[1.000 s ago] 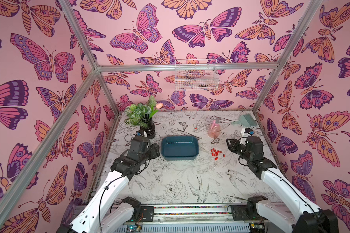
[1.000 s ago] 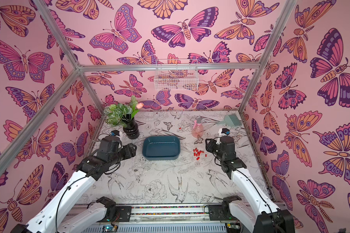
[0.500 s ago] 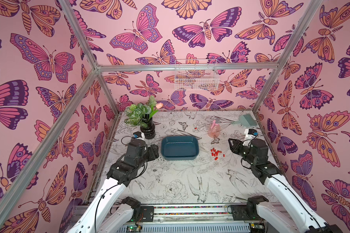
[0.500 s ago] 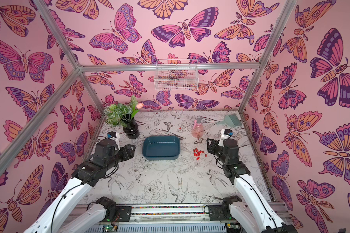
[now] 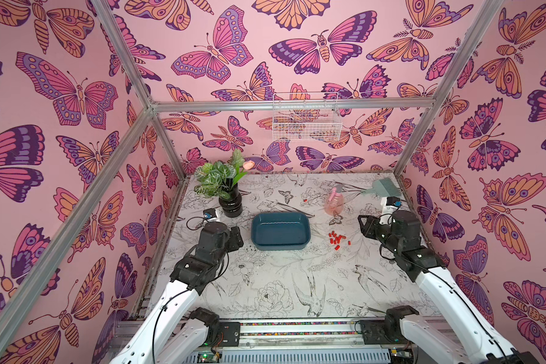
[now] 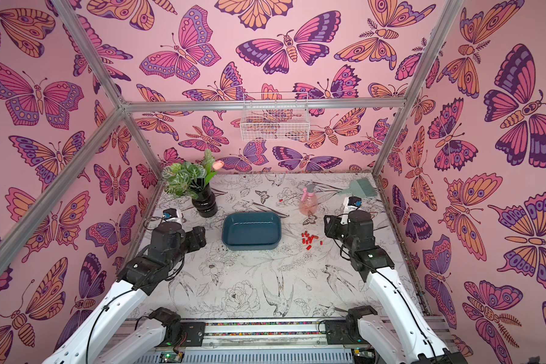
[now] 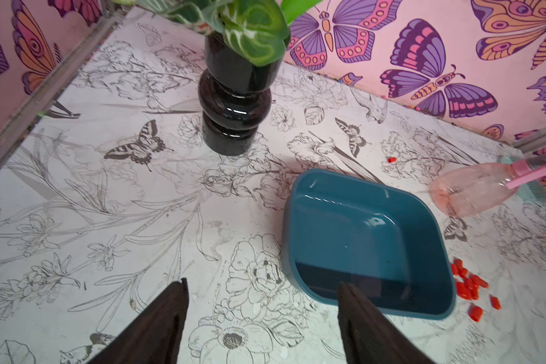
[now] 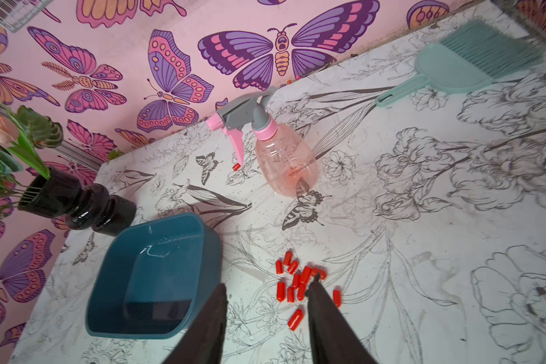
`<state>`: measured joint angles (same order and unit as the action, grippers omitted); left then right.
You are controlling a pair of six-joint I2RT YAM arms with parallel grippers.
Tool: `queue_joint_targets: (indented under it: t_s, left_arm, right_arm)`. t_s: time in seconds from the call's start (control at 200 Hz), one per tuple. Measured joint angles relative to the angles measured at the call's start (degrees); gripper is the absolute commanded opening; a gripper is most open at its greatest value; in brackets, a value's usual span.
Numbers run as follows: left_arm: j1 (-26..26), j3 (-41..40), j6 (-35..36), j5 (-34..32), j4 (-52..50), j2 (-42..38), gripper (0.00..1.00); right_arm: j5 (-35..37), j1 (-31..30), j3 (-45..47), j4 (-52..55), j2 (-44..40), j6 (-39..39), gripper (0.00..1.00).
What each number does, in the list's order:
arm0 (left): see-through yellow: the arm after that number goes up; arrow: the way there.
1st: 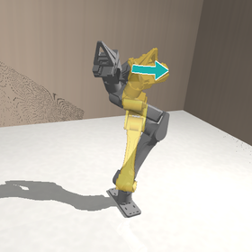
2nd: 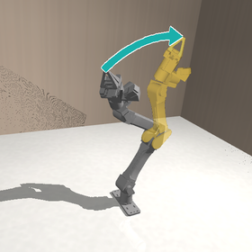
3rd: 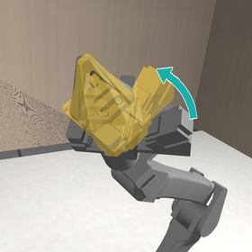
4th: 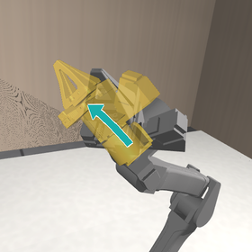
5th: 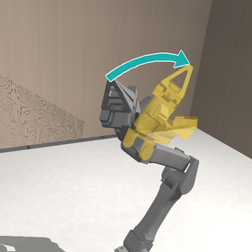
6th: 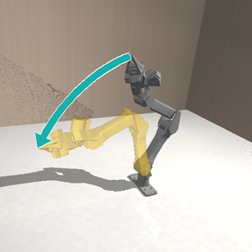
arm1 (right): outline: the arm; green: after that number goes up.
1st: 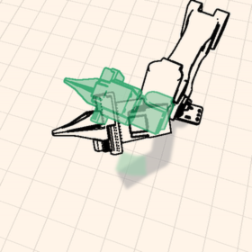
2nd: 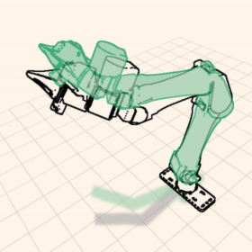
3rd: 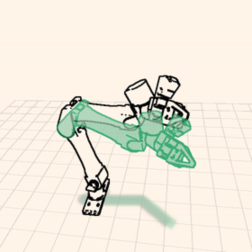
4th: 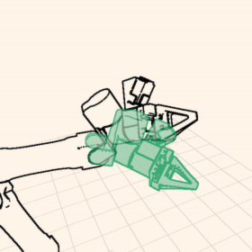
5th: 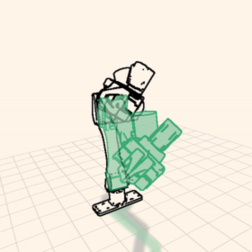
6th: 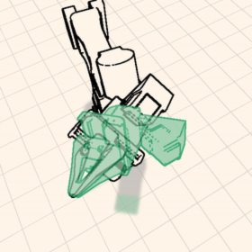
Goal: Take the screw protection sleeves out of the storage box
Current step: Reset both arms
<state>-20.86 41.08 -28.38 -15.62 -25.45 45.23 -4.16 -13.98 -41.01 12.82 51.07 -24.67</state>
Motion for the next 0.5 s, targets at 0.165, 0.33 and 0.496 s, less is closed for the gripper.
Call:
queue_joint_targets:
  t_s: [0.165,0.33,0.496]
  left_arm:
    - [0.5,-4.7,3.0,-5.2,5.3,-1.8,0.77]
    - [1.2,-11.8,8.6,-12.7,13.4,-2.1,0.76]
    - [2.9,-19.1,13.7,-17.0,25.9,-1.5,0.74]
  right_arm:
    - [5.3,0.1,-1.7,2.3,2.3,3.2,0.60]
    - [11.5,1.4,-1.7,1.6,7.5,7.2,0.99]
    - [16.4,5.5,2.1,-3.7,9.9,11.3,0.99]
